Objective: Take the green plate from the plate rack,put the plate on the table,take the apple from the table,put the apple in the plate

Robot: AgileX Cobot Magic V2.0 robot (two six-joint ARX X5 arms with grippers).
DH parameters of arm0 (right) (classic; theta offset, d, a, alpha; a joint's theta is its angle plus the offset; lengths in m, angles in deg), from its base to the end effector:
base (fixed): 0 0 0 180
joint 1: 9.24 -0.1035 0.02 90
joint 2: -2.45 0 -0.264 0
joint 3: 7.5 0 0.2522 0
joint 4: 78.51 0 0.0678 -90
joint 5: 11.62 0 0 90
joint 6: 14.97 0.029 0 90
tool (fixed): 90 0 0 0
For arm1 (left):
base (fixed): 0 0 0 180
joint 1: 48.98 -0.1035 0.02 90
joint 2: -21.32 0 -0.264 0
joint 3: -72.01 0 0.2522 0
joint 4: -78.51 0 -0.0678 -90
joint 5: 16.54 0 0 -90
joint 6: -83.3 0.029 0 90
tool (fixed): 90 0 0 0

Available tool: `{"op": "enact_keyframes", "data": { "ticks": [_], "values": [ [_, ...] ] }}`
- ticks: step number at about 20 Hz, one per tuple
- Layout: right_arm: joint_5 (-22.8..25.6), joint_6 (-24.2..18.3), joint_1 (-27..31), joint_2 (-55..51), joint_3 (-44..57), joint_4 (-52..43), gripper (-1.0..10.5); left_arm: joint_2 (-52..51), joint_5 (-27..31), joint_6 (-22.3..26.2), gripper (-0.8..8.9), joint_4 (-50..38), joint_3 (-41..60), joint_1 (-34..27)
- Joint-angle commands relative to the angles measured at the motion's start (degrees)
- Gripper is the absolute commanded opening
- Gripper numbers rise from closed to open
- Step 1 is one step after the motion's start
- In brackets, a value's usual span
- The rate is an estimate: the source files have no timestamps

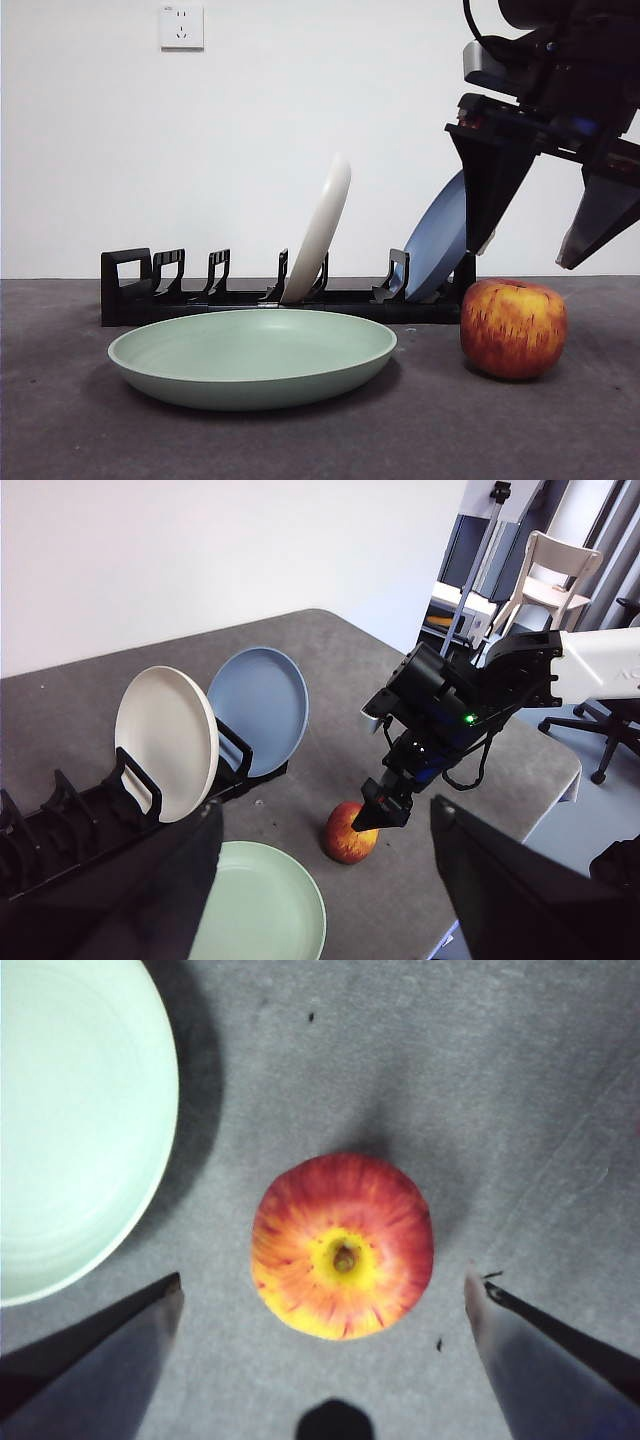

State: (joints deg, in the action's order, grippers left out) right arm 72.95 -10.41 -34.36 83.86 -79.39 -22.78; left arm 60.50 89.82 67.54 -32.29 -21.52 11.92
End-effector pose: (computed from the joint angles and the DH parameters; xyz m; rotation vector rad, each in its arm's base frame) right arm 0.2431 0.1170 0.2350 -0.1275 1.1509 0.4278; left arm 0.0338 -0.0439 0.4507 -0.0943 0.3114 -0.7365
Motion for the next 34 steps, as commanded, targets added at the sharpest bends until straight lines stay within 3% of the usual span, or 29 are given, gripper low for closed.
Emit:
{"op": "enact_keyframes", "data": {
  "ticks": [1,12,13,16,18,20,24,26,28,31,34],
  "values": [
    [0.1,0.9,0.0,0.2,1.1,-1.4,4.7,0.1,0.2,-0.8,3.46,-0.3,0.4,-0.2],
    [0.1,1.5,0.0,8.7,1.2,-4.2,4.6,0.1,0.2,-1.9,3.46,-0.3,0.4,-0.2],
    [0.1,1.6,0.0,8.8,1.2,-4.4,4.0,0.1,0.2,-1.9,3.46,-0.3,0.4,-0.2],
    [0.1,1.7,0.0,8.1,0.6,-5.6,0.6,0.2,0.2,-1.8,3.46,-0.3,0.4,-0.2],
    [-0.5,1.9,0.0,6.7,-0.7,-4.6,0.0,0.2,0.2,-1.8,3.46,-0.3,0.4,-0.2],
    [-3.8,3.3,-0.6,5.0,-2.7,-3.8,0.0,0.2,0.2,-1.8,3.46,-0.3,0.4,-0.2],
    [-18.3,5.6,-3.7,3.1,-7.6,-4.4,0.0,0.3,0.2,-1.8,3.46,-0.3,0.4,-0.2],
    [-19.9,6.5,-7.5,3.1,-9.4,-6.9,-0.1,0.3,0.2,-1.8,3.46,-0.3,0.4,-0.2],
    [-15.5,7.8,-12.1,3.2,-10.0,-11.4,-0.1,0.5,0.2,-1.8,3.46,-0.3,0.4,-0.2],
    [-4.1,7.9,-19.0,4.3,-10.1,-17.0,-0.1,0.6,0.2,-1.8,3.46,-0.2,0.4,-0.2],
    [3.3,7.7,-23.1,7.0,-10.3,-20.3,-0.1,0.7,0.2,-1.8,3.46,-0.2,0.4,-0.2]
  ]
}}
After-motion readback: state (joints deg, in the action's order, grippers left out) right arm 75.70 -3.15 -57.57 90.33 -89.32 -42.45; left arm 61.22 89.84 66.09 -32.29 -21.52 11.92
